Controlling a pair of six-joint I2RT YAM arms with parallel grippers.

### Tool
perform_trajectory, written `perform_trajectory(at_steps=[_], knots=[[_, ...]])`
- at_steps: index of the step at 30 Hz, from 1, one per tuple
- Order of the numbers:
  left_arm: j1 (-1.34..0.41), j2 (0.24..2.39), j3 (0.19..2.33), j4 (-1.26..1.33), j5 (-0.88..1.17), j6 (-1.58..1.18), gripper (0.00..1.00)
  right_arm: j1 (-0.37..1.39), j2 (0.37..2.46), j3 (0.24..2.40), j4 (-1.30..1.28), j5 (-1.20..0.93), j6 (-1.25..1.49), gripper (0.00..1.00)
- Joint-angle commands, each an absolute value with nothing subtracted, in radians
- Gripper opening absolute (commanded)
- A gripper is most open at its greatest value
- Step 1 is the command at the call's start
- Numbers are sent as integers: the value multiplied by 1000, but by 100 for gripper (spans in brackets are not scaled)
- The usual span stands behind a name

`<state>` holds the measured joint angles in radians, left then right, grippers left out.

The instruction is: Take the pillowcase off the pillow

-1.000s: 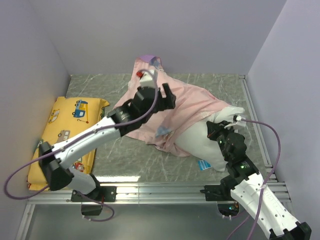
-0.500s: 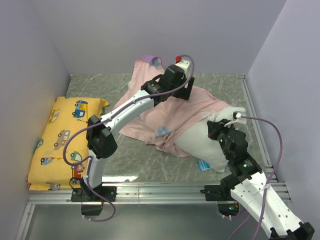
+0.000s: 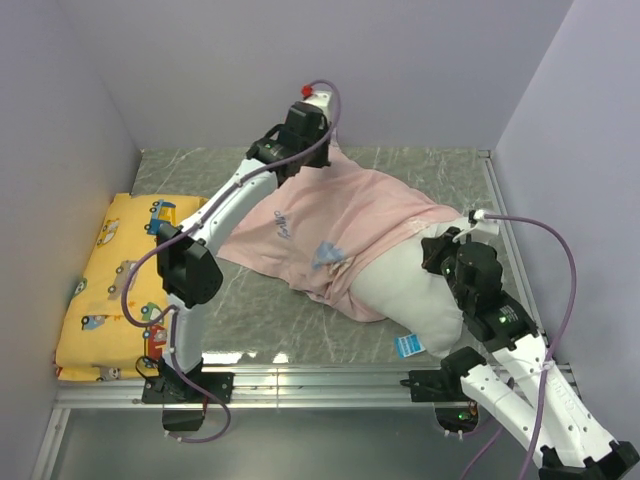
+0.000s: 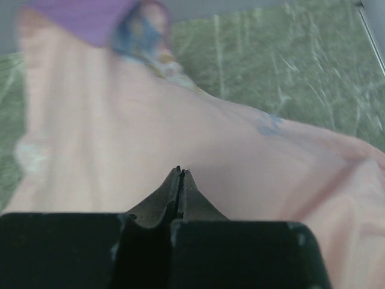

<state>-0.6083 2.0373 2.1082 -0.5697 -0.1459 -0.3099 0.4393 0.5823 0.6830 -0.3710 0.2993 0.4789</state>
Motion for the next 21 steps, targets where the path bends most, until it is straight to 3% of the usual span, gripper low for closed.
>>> perform_trajectory(at_steps=[1,2,4,5,8,11,21], knots=[[-500,1928,2102,-542,-177,-409,0,448,578,801,-383,342,457,0],[-477,1916,2092,-505,-126,-422,1,448,569,807,-382,334,456,0],[-457,1879,2057,-450,1,-420,16,448,565,818,-382,327,453,0],[-465,1868,2045,-408,41,-416,38,448,569,819,-385,327,453,0],[-500,1887,2071,-431,136,-387,69,448,583,816,-377,321,451,0],[-549,1904,2057,-445,155,-336,79,449,586,808,-364,305,448,0],[-667,1994,2082,-477,190,-216,88,449,604,828,-354,292,390,0]])
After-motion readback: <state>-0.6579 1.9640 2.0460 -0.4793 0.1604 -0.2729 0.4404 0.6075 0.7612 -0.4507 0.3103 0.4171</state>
